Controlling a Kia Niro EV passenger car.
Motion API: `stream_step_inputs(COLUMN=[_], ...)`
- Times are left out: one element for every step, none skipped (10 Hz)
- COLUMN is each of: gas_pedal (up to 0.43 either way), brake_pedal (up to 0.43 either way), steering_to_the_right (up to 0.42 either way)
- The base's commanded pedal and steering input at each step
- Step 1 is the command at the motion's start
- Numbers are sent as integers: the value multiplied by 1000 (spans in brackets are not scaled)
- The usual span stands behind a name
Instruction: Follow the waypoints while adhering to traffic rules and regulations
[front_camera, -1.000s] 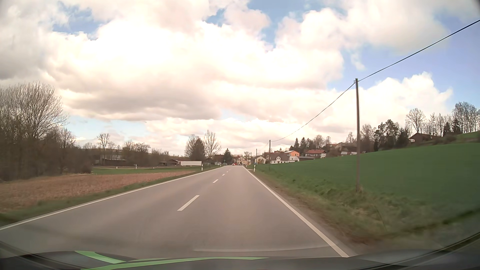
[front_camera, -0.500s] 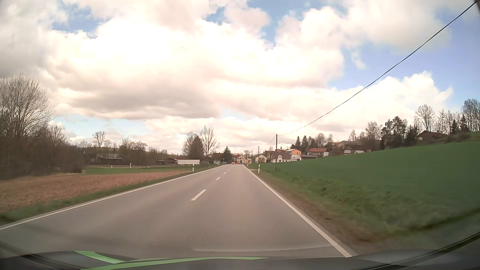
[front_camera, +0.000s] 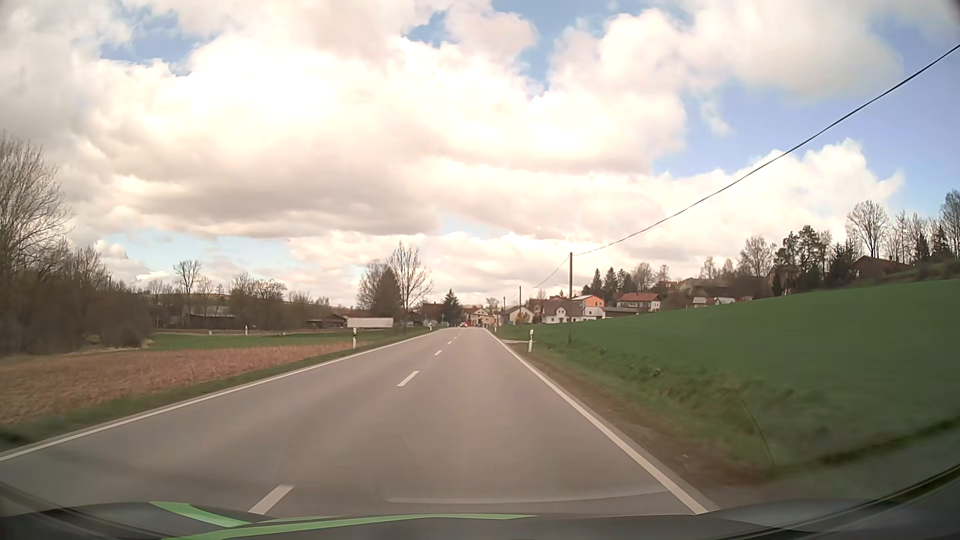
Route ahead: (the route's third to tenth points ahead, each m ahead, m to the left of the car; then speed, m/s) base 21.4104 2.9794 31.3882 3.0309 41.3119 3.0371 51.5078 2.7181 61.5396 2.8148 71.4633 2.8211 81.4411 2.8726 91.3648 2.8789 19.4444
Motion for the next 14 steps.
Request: stream_step_inputs(gas_pedal=[0,0,0,0,0,0,0,0,0,0,0,0,0,0], brake_pedal=[0,0,0,0,0,0,0,0,0,0,0,0,0,0], steering_to_the_right=[4,3,3,3,2,3,2,2,2,2,2,2,2,2])
